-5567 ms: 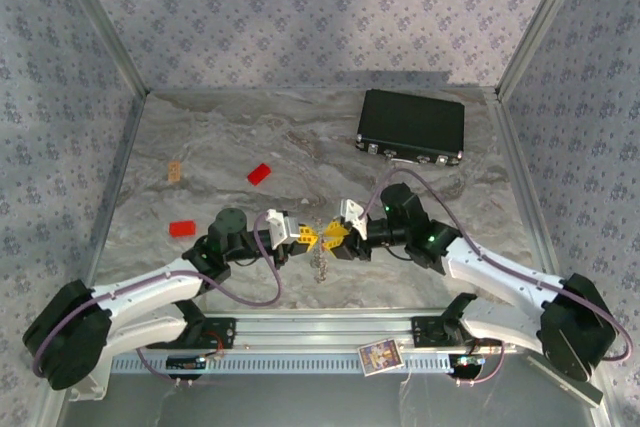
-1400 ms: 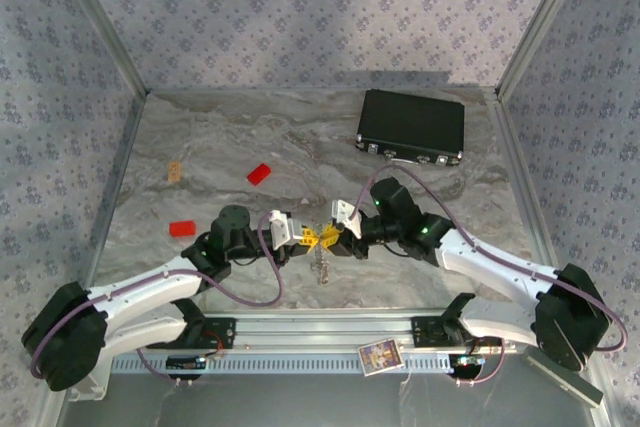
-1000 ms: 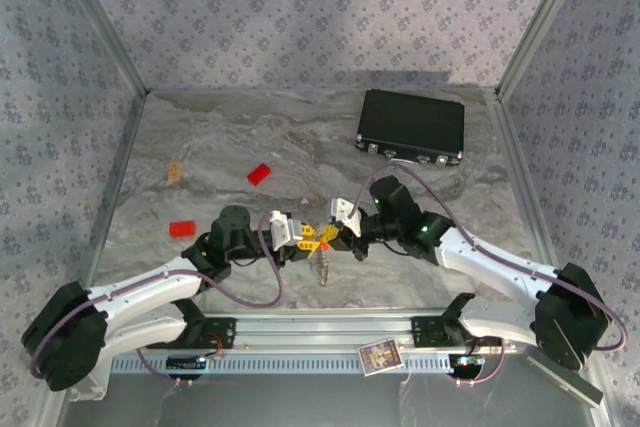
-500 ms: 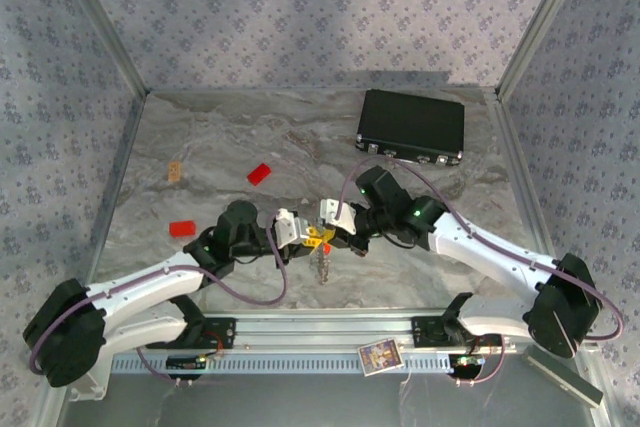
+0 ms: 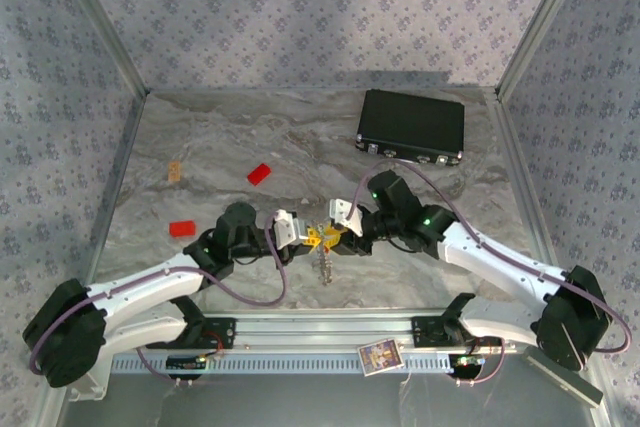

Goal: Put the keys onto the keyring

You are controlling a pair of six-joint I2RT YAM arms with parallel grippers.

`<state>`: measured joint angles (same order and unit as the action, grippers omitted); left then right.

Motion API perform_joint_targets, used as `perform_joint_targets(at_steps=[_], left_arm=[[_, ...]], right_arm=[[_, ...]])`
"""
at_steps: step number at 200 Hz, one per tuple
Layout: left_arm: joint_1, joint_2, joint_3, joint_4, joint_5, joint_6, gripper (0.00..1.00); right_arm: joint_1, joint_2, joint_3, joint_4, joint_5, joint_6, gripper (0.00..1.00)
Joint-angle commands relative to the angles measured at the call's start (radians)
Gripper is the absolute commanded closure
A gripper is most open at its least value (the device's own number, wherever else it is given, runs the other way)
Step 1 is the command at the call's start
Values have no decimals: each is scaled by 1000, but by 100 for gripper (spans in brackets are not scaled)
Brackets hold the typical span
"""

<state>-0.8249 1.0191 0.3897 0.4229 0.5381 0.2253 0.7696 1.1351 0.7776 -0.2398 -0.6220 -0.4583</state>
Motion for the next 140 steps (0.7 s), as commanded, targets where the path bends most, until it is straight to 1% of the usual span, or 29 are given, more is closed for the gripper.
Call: perform_joint_targets(at_steps=[1, 20, 43, 80, 112, 121, 140], left_arm=[[-2, -7, -16, 110, 27, -26, 100], [-1, -5, -17, 120, 37, -29, 100], [-2, -4, -19, 128, 49, -33, 100], [-2, -6, -21, 131, 54, -32, 100], [-2, -5, -22, 140, 62, -31, 100], [-2, -3, -21, 143, 67, -31, 100], [-2, 2, -17, 143, 77, -32, 100]], right_arm=[[-8, -2, -24, 85, -65, 51, 72], [-10, 16, -30, 91, -69, 54, 74], [-12, 28, -30, 93, -74, 55, 79], [-23, 0, -45, 92, -38, 48, 80], [-38, -29, -60, 102, -59, 45, 88], [-36, -22, -54, 88, -68, 37, 88], [-36, -1, -36, 71, -68, 28, 83]])
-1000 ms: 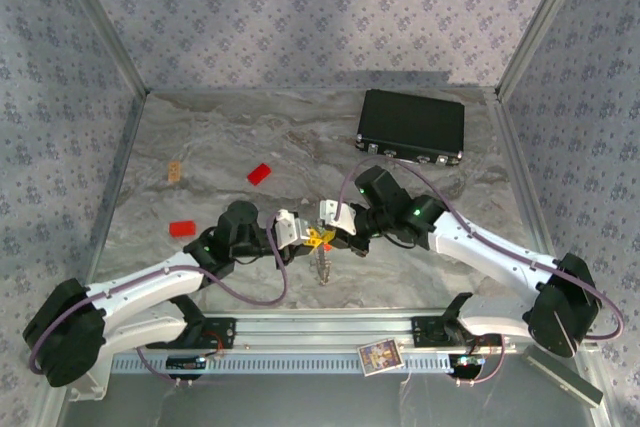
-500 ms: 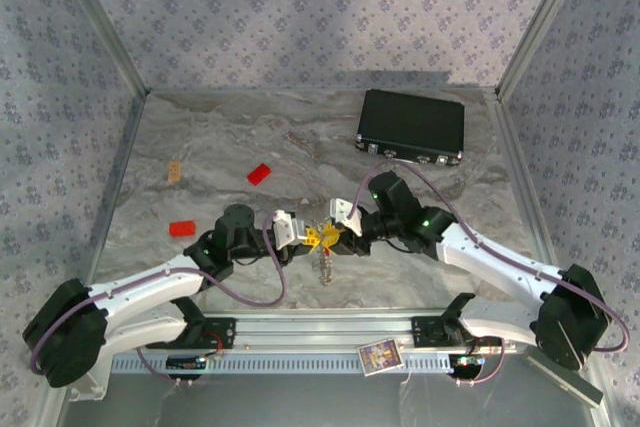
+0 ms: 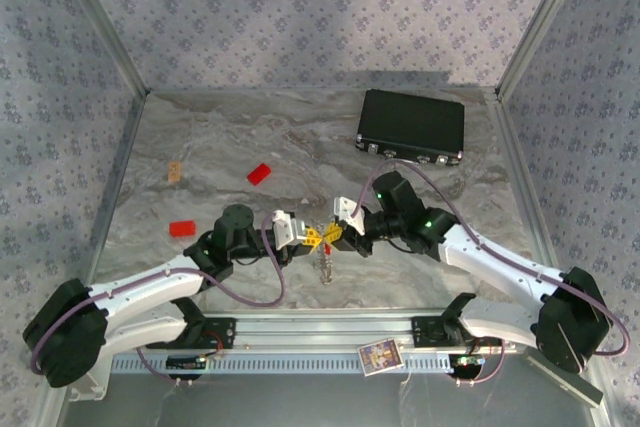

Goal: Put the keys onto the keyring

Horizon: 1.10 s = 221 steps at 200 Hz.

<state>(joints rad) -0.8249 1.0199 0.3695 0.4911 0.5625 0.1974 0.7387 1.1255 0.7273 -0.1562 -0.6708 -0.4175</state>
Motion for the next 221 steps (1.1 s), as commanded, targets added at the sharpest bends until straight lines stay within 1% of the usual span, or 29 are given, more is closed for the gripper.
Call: perform_joint_targets(at_steps=[1, 17, 35, 45, 58, 67, 82, 99, 124, 147, 174, 202, 221], left_arm=[[-1, 1, 4, 75, 53, -4, 100], [-2, 0, 5, 73, 54, -4, 100], [-1, 0, 5, 73, 56, -3, 100], [-2, 3, 5, 75, 59, -4, 100], [-2, 5, 8, 74, 58, -8, 100], [-1, 5, 11, 67, 48, -9, 94], [-1, 2, 25, 26, 13, -4, 79], [-3, -6, 59, -79, -28, 27, 76], [-3, -14, 101, -200, -52, 68, 76], [-5, -17, 113, -228, -53, 76, 77], [-7, -15, 121, -245, -55, 82, 78], [-11, -12, 128, -254, -55, 91, 85], [-15, -8, 126, -240, -53, 92, 92]], right_arm=[[-5, 10, 15, -13, -19, -13, 82], [-2, 19, 24, -6, -32, -14, 81], [0, 25, 29, 6, -41, -17, 82], [0, 29, 32, 12, -47, -19, 86], [0, 33, 38, 15, -64, -20, 94], [-2, 36, 44, 11, -74, -23, 100], [-2, 42, 57, -14, -75, -34, 100], [-2, 49, 77, -65, -64, -58, 100], [0, 54, 112, -148, -20, -102, 100], [9, 70, 153, -235, 38, -143, 100], [22, 99, 208, -317, 71, -172, 100], [41, 108, 234, -342, 89, -188, 100], [52, 109, 245, -345, 79, -187, 100]])
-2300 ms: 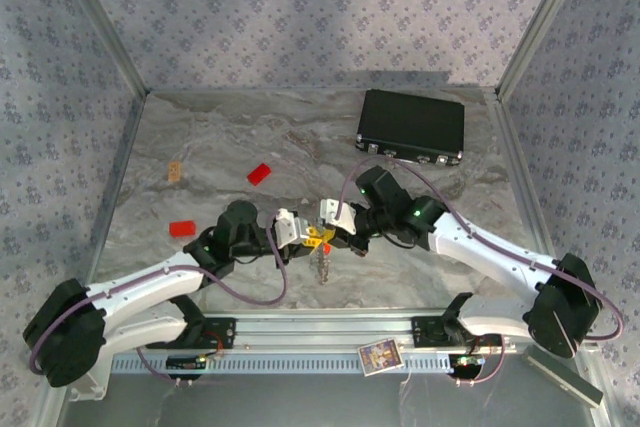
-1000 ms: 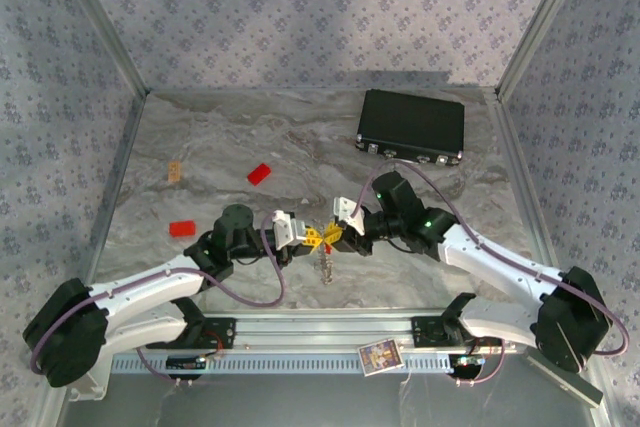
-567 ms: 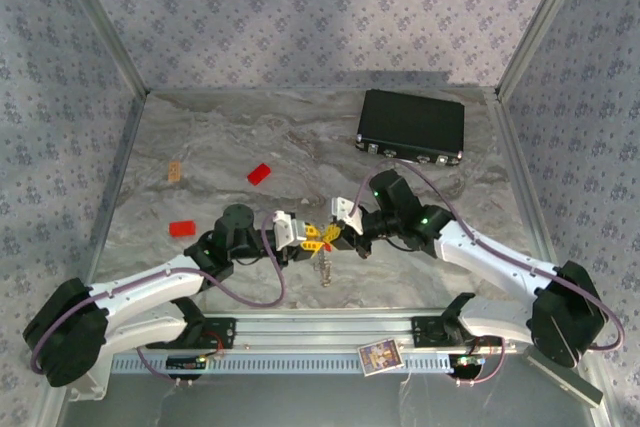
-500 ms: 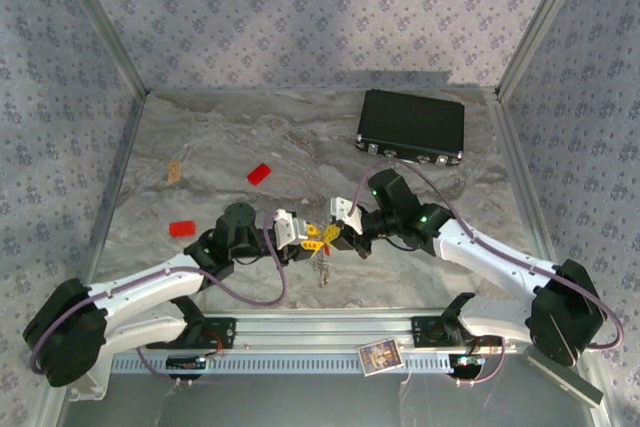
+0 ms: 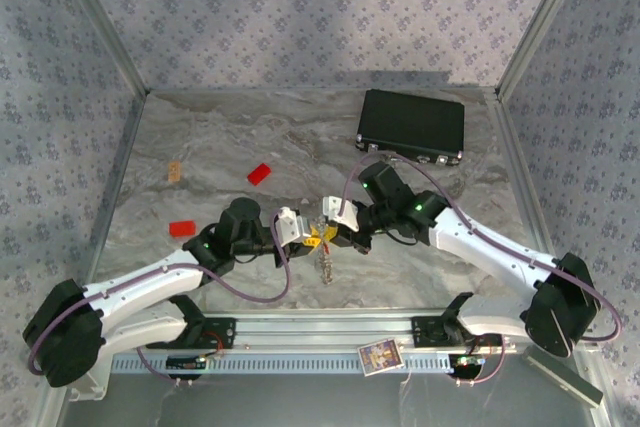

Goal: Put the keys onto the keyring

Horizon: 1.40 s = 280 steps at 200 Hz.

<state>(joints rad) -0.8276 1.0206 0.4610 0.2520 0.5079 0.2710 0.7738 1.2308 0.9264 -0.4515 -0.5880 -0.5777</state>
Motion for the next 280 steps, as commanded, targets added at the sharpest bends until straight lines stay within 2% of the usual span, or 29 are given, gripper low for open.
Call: perform_joint_targets(at_steps=[1, 26, 40, 47, 87, 149, 200, 280], left_arm=[[-13, -8, 34, 0, 1, 18, 92], [-15, -11, 23, 25, 4, 12, 99], [-16, -19, 7, 54, 7, -1, 100], [-14, -22, -4, 78, 7, -9, 100], [-15, -20, -67, 226, 20, -66, 100], [-15, -18, -91, 284, 40, -79, 100], [-15, -48, -106, 267, 31, -69, 100], [-14, -73, -101, 234, 37, -55, 100]], right_arm=[[17, 4, 46, -50, -5, -27, 100], [13, -7, 38, -30, -17, -10, 100], [-3, -35, 2, 22, -18, 22, 79], [-14, -52, -22, 62, -17, 42, 74], [-54, -124, -156, 249, -66, 137, 73], [-59, -117, -203, 303, -104, 191, 72], [-62, -146, -259, 302, 56, 230, 70], [30, -130, -341, 444, 65, 303, 64]])
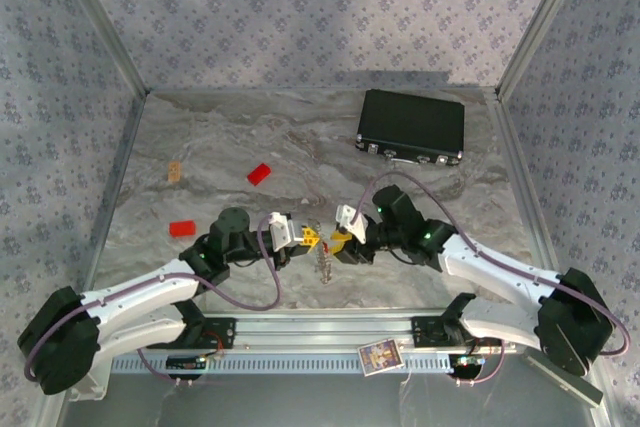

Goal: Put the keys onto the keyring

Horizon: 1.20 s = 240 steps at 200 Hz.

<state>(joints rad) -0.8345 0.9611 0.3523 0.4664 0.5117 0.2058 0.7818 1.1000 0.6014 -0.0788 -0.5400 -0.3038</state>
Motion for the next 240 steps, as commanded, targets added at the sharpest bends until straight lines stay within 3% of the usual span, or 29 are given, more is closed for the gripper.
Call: perform_joint_targets(at_steps=[1, 42, 79, 185, 240], left_arm=[[-8, -13, 9, 19, 33, 11, 100], [-9, -11, 13, 18, 38, 10, 100], [-8, -15, 12, 15, 37, 6, 100], [-9, -18, 21, -3, 19, 11, 100], [-7, -13, 23, -16, 6, 18, 100]], right_arm=[[23, 2, -16, 74, 17, 29, 64], [42, 9, -28, 132, 127, 35, 64], [54, 1, -45, 195, 144, 45, 65], [57, -59, -77, 225, 151, 50, 97], [57, -104, -60, 147, 185, 9, 100]])
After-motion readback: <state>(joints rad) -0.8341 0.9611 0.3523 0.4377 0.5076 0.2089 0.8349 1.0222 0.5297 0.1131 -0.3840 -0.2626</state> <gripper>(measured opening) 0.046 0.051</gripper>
